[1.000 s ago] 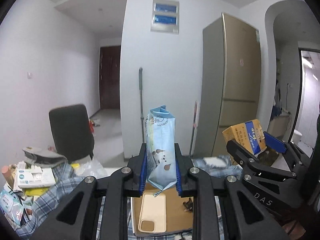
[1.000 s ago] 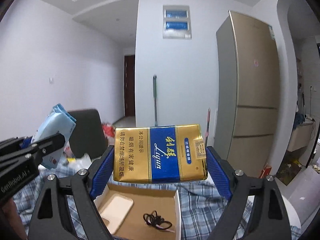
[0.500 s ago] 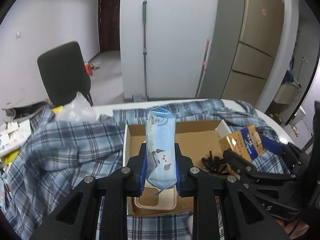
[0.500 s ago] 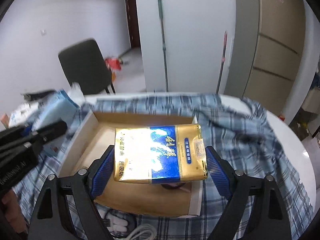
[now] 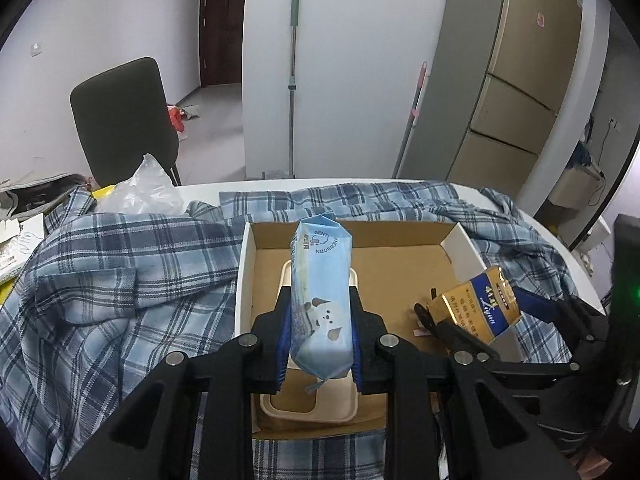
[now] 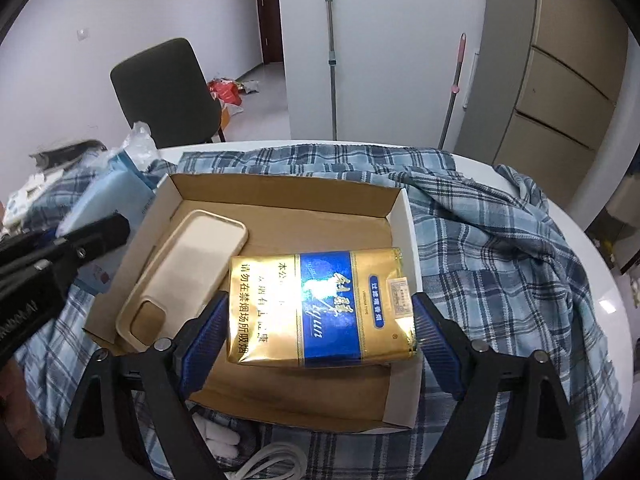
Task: Organize soft objects
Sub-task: 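Carry the pack and tissue packet over the box and release them inside, then raise both open tools up and away from the box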
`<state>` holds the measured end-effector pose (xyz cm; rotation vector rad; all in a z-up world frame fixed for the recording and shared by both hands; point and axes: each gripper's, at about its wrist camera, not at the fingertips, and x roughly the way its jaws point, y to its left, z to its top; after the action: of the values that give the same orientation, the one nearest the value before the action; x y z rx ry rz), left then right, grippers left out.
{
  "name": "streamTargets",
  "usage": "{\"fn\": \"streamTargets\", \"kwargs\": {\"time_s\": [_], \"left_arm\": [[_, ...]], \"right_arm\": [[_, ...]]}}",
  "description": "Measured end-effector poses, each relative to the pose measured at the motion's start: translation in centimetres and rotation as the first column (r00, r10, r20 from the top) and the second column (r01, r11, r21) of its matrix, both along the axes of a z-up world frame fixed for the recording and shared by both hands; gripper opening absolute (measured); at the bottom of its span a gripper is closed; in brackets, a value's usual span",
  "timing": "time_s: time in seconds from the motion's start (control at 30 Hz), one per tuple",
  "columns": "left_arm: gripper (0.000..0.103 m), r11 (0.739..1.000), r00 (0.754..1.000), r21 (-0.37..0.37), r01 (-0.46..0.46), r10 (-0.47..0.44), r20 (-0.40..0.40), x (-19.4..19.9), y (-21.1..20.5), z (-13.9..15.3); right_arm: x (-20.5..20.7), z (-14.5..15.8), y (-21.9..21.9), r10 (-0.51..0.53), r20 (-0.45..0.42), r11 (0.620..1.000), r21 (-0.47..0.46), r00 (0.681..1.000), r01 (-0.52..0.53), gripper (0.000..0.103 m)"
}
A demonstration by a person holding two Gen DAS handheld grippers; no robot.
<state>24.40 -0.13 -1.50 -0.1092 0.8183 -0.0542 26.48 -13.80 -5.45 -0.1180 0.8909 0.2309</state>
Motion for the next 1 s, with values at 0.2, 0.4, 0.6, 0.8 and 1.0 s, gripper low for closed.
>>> {"fn": "streamTargets", "kwargs": {"time_s": [0.2, 0.4, 0.6, 0.8, 1.0], "left_arm": [[0.079, 0.997, 0.996, 0.069, -0.023, 0.017, 0.089, -1.0, -0.6, 1.1], [0.079, 0.997, 0.989, 0.071, -0.016, 0.005, 0.151, -2.1, -0.7, 3.0], [0.079, 0.998, 0.964, 0.063, -0.013, -0.004, 0.265, -4.9, -1.0, 7.2], [0.079, 0.991, 0.924, 0.13, -0.034, -0.019, 0.382, -9.0, -1.2, 11.4], [0.079, 0.991, 0.881, 0.128, -0.047, -0.019, 0.472, -14.2, -0.9, 13.9]], "right_arm": [[-0.2, 0.0, 0.2, 0.007, 0.01, 1.0, -0.001, 1.0, -0.007, 0.093], [-0.5, 1.2, -0.1, -0.011, 0.043, 1.0, 0.014, 0.999, 0.01, 0.093], [-2.0, 5.0, -0.4, -0.022, 0.129, 0.999, 0.034, 0.991, 0.018, 0.093], [-5.7, 9.3, -0.9, -0.019, 0.235, 0.999, 0.036, 0.972, 0.011, 0.093], [-10.6, 12.4, -1.3, -0.024, 0.344, 0.999, 0.051, 0.939, 0.007, 0.093]]}}
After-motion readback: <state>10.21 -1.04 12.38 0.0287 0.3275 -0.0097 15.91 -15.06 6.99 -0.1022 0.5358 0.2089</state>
